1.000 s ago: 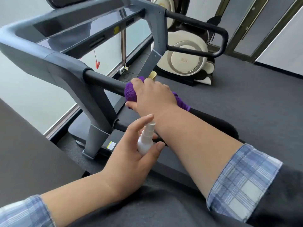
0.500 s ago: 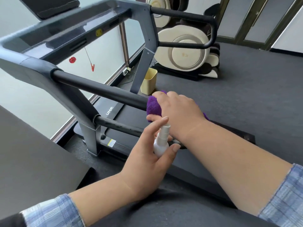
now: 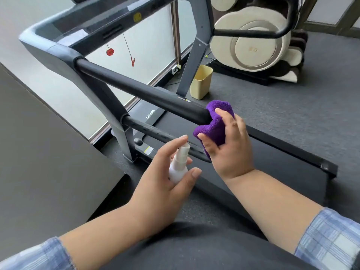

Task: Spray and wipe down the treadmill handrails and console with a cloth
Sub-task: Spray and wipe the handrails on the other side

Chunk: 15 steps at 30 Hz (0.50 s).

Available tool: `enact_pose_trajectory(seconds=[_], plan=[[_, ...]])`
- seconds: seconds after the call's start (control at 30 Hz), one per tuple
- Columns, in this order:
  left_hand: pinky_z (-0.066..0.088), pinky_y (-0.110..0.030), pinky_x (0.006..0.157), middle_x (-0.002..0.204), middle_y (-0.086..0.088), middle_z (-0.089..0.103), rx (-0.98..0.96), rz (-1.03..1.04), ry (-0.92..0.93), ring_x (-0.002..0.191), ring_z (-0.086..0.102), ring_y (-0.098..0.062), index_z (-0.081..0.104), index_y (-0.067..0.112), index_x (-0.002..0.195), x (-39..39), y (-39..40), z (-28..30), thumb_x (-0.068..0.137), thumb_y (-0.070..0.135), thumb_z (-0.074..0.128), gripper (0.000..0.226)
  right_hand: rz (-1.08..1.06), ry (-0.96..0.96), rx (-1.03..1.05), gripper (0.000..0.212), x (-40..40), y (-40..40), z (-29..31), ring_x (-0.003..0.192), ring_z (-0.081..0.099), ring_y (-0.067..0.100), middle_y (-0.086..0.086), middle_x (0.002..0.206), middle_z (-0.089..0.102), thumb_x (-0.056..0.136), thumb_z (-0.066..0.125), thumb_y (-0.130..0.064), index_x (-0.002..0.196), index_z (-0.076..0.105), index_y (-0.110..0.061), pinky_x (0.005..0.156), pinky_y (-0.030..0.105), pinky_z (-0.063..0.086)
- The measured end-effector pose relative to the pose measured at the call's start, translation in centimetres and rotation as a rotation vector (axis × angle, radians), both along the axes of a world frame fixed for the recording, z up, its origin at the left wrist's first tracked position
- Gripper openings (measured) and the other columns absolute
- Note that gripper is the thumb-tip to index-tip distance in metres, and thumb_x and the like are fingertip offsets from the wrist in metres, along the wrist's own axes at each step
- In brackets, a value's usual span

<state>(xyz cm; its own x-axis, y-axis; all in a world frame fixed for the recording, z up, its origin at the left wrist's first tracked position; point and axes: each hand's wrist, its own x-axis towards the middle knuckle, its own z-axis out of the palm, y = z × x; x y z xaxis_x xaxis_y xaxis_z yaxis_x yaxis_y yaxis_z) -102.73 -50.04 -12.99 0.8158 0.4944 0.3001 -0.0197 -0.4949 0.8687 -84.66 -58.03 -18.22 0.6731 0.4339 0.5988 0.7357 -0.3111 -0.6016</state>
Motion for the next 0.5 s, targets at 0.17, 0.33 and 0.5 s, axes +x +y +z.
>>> enact_pose_trajectory(seconds=[0.17, 0.33, 0.5], plan=[[0.047, -0.011, 0.071, 0.108, 0.017, 0.057, 0.039, 0.034, 0.018, 0.081, 0.060, -0.001, 0.035, 0.064, 0.134, -0.5, -0.3, -0.1, 0.089, 0.056, 0.063, 0.053, 0.018, 0.118, 0.026, 0.074, -0.1, -1.1, -2.6, 0.116, 0.054, 0.029, 0.017, 0.132, 0.054, 0.089, 0.055, -0.069, 0.143, 0.036, -0.022, 0.098, 0.034, 0.044], [0.050, -0.014, 0.064, 0.105, 0.015, 0.058, 0.039, 0.025, 0.039, 0.070, 0.060, -0.003, 0.035, 0.062, 0.134, -0.6, -0.5, -0.2, 0.088, 0.061, 0.062, 0.053, 0.044, 0.320, -0.040, 0.082, -1.0, -3.3, -5.9, 0.126, 0.049, 0.029, 0.019, 0.140, 0.049, 0.085, 0.061, -0.063, 0.148, 0.029, -0.022, 0.106, 0.039, 0.040], [0.050, -0.015, 0.064, 0.105, 0.014, 0.060, 0.042, 0.047, 0.035, 0.070, 0.060, -0.004, 0.035, 0.063, 0.134, -0.4, -0.3, 0.2, 0.086, 0.064, 0.061, 0.054, 0.094, 0.256, -0.012, 0.082, -0.5, -2.6, -2.4, 0.132, 0.046, 0.033, 0.022, 0.143, 0.047, 0.090, 0.051, -0.062, 0.150, 0.037, -0.008, 0.109, 0.038, 0.037]])
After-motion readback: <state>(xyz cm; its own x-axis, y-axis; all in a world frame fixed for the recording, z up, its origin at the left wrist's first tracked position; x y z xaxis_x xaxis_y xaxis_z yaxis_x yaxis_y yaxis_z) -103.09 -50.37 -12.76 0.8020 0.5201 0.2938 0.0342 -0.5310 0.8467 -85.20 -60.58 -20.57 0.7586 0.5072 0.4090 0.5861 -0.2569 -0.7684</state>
